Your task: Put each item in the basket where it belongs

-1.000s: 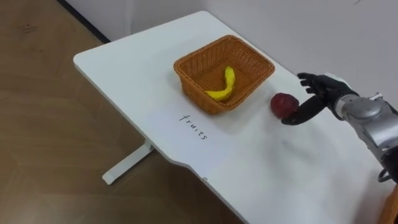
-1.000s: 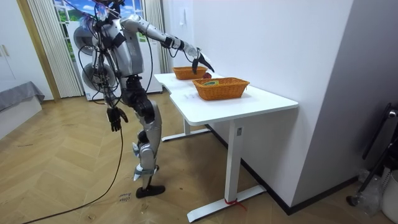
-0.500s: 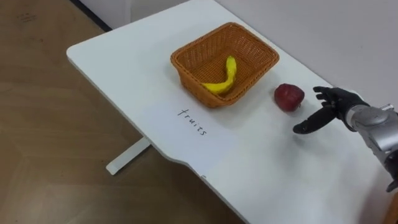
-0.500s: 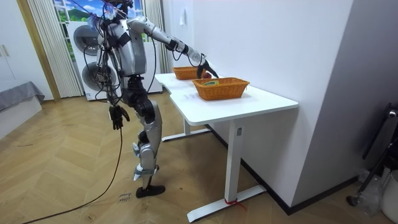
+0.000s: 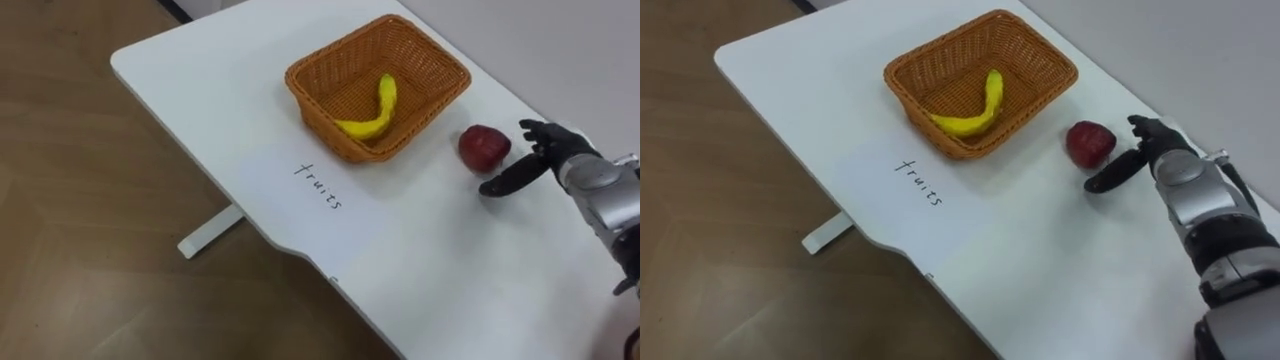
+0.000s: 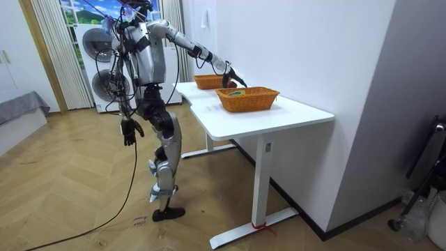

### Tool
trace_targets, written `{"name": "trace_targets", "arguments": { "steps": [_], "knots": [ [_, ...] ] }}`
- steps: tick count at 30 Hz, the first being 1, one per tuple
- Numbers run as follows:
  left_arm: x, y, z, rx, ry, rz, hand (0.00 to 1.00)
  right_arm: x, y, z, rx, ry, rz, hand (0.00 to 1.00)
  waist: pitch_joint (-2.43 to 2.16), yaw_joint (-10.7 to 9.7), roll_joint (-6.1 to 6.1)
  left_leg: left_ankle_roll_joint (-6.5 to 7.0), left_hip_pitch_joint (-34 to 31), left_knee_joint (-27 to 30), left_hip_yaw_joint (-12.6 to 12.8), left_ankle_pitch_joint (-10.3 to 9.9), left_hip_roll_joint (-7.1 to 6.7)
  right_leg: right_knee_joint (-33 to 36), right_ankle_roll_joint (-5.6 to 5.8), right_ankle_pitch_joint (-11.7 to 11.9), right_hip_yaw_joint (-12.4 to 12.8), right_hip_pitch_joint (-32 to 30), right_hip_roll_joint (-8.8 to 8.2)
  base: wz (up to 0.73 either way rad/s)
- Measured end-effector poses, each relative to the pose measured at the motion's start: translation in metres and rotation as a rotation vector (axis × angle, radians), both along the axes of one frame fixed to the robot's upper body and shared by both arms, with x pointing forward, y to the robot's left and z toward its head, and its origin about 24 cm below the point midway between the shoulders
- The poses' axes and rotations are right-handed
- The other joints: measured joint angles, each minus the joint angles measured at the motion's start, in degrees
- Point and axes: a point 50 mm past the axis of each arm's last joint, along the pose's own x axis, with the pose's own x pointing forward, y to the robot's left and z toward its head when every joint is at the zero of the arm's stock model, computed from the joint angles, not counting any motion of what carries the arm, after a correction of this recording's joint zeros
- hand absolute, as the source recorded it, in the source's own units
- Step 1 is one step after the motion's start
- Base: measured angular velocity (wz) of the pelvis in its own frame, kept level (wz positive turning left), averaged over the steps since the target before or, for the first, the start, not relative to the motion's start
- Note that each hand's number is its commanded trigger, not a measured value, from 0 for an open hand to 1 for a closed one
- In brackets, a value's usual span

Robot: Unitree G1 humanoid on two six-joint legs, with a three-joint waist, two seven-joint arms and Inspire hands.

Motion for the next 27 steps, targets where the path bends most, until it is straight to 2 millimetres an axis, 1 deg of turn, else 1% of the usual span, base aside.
{"name": "trace_targets", "arguments": {
  "steps": [4, 11, 16, 17, 24, 27],
  "knots": [
    [0.001, 0.001, 0.000, 0.007, -0.010, -0.003, 0.00, 0.002, 0.000, 0.004, -0.035, -0.012, 0.003, 0.00, -0.11, 0.1, 0.24, 0.03, -0.6, 0.2, 0.0, 0.0, -0.08, 0.1, -0.07, 0.0, 0.2, -0.6, -0.10, -0.05],
    [0.003, 0.001, 0.000, 0.002, -0.014, -0.002, 0.00, 0.012, 0.003, 0.019, -0.049, -0.071, 0.006, 0.00, -0.12, 0.1, 0.22, 0.04, -0.5, 0.3, 0.1, 0.0, -0.11, 0.1, -0.09, 0.1, 0.2, -0.5, -0.13, 0.00],
    [0.003, 0.001, -0.001, 0.003, -0.018, -0.007, 0.00, 0.017, 0.005, 0.026, -0.050, -0.095, 0.012, 0.00, -0.12, -0.2, 0.22, 0.04, -0.4, 0.4, 0.0, 0.0, -0.07, 0.5, -0.08, 0.1, 0.2, -0.5, -0.19, 0.00],
    [0.004, 0.000, -0.001, 0.003, -0.019, -0.013, 0.00, 0.017, 0.006, 0.027, -0.050, -0.099, 0.017, 0.00, -0.06, -0.2, 0.30, 0.05, -0.2, 0.4, 0.1, 0.0, 0.03, 0.9, -0.08, 0.1, 0.2, -0.5, -0.22, 0.00],
    [0.005, 0.000, -0.001, -0.005, -0.024, -0.026, 0.00, 0.017, 0.007, 0.027, -0.048, -0.100, 0.021, 0.00, -0.03, 0.2, 0.35, 0.02, -0.2, 0.4, -0.3, 0.0, 0.05, 1.0, -0.08, 0.1, -0.3, -0.5, -0.18, 0.01],
    [0.005, -0.001, -0.001, -0.022, -0.024, -0.029, 0.00, 0.017, 0.007, 0.027, -0.049, -0.099, 0.021, 0.00, -0.05, 0.4, 0.33, -0.01, -0.4, 0.4, -0.4, 0.1, 0.03, 1.0, -0.08, 0.1, -0.9, -0.5, -0.21, 0.04]
  ]
}}
